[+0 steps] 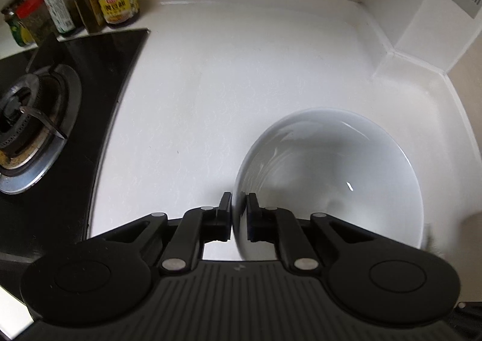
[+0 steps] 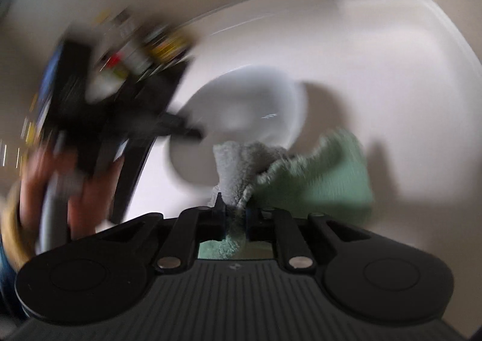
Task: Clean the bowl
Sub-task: 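Push the towel down into the bowl bottom with the right gripper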
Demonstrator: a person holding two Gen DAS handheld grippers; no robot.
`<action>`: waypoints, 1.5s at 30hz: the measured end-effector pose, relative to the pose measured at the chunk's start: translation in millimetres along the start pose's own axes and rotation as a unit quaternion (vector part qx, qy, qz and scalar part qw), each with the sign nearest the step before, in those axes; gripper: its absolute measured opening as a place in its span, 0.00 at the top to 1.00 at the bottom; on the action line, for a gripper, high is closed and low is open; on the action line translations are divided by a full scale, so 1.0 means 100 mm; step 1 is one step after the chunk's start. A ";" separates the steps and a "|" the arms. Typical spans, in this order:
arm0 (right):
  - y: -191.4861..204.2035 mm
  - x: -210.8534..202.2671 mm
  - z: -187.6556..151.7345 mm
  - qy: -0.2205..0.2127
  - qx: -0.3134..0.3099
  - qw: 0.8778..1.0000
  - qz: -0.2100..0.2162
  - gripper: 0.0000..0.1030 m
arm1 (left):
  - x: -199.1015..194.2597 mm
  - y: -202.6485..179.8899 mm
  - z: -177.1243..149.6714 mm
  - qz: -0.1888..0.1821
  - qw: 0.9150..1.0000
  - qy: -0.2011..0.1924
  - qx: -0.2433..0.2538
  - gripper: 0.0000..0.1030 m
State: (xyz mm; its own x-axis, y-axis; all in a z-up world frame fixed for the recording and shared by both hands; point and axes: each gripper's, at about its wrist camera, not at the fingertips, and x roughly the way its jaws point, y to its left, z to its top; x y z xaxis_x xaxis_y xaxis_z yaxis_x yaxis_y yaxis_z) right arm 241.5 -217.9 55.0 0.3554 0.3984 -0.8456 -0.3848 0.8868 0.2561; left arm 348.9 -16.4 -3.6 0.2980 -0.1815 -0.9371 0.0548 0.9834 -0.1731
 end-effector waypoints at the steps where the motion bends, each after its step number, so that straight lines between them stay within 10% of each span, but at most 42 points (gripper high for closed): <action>1: 0.06 -0.01 -0.01 0.009 -0.050 0.998 -0.021 0.93 | 0.00 0.04 0.00 -0.009 1.000 0.006 0.001 0.95; 6: -0.13 0.06 0.38 0.004 -0.209 0.968 -0.136 0.93 | -0.01 0.05 -0.01 -0.020 0.999 0.019 0.029 0.92; 10: -0.29 0.48 0.57 0.016 -0.323 0.936 -0.140 0.93 | 0.01 0.05 0.02 -0.025 0.998 0.025 0.043 0.93; 20: 0.32 0.25 0.05 0.074 -0.347 0.934 -0.042 0.93 | 0.05 0.23 0.09 -0.053 0.997 0.048 -0.005 0.96; 27: 0.38 -0.36 0.63 -0.095 -0.249 0.959 0.099 0.92 | 0.05 0.43 0.13 -0.096 0.991 0.085 -0.043 0.95; 31: 0.13 0.23 1.00 -0.058 -0.187 0.980 0.040 0.92 | 0.01 0.50 0.08 -0.094 0.990 0.086 -0.055 0.95; 37: 0.20 0.98 0.99 0.052 -0.256 0.961 -0.090 0.92 | -0.10 0.59 0.07 -0.104 0.989 0.078 -0.072 0.95; 45: 0.41 1.16 0.92 0.038 -0.278 0.955 -0.096 0.90 | -0.12 0.62 0.15 -0.089 0.992 0.064 -0.061 0.96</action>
State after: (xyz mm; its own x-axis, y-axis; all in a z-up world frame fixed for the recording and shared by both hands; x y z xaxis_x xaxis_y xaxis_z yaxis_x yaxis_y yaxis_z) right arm 345.2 -113.7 10.6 0.4101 0.2051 -0.8887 -0.7188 0.6725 -0.1764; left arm 363.2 47.1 1.8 0.1700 -0.3580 -0.9181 -0.0217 0.9301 -0.3667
